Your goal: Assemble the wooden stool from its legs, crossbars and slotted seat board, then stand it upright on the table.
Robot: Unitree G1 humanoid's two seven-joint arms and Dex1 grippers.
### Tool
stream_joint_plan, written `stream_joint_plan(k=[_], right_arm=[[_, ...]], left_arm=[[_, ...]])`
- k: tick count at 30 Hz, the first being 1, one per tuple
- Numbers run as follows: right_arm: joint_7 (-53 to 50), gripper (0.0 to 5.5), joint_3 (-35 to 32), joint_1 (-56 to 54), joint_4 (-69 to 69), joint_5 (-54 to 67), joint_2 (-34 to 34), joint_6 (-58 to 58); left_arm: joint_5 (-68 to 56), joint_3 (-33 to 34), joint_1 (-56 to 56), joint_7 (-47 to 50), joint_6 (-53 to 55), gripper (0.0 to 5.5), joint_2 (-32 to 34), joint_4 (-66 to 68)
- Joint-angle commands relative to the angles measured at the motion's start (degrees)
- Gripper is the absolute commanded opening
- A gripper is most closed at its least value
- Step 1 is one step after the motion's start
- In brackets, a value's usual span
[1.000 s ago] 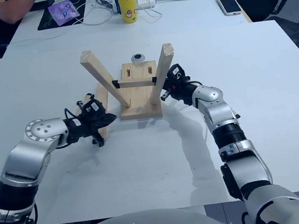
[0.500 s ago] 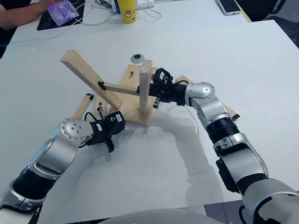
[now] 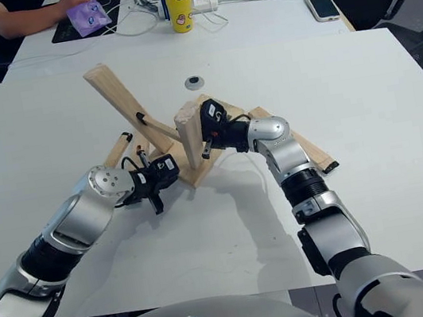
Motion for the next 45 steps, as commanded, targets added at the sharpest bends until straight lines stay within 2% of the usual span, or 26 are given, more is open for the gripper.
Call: stream_joint_plan(k=[1,10,13,17,19,24,30,36,41,45], right_arm=[[0.6,0.00,1.7,-0.1,-0.9,-0.1,1.4,0.6],[-2.0,0.00,-0.2,-1.9,-0.3,0.5,2.3,-0.2],[-2.8,0.00,-2.1,-1.7,-0.6,-0.1,-0.9,-0.3],[-6.8,0.00,-2.4,-2.7,4.4,-6.9,-7.7,-5.1],[-9.6,0.00,-2.8,-4.6,9.3,-9.3,-9.9,-7.5],[-10.9,0.00,1.3,-9.4,21.4,-17.6,-14.1,-13.4],[-8.3,0.00,6.9,-13.6,31.3,-24.5,-14.4,-16.3],[-1.0,0.00,12.4,-15.1,35.8,-29.2,-14.6,-16.5],[8.9,0.00,17.0,-13.6,34.7,-31.6,-17.0,-15.2],[14.4,0.00,17.5,-9.1,27.2,-29.1,-19.2,-12.2]], left_arm=[[1.2,1.0,-1.5,1.5,1.1,0.01,-0.1,-1.5],[2.5,4.9,-1.8,5.1,1.0,0.01,0.7,1.2],[2.4,6.9,-2.0,5.3,0.0,0.01,1.5,1.0],[0.0,10.7,-1.7,3.5,0.3,0.01,2.5,-1.6],[-1.1,12.0,-1.1,1.8,0.7,0.01,4.7,-3.4],[-5.1,11.9,1.8,-6.1,-1.4,0.01,11.6,-9.3],[-9.4,10.6,3.0,-8.5,-0.5,0.01,10.3,-13.0],[-11.1,7.1,3.2,-6.6,2.6,0.01,7.1,-16.3],[-10.3,5.2,3.9,-4.2,3.5,0.01,7.0,-16.0],[-7.3,1.6,3.8,0.6,4.6,0.01,5.2,-14.0]])
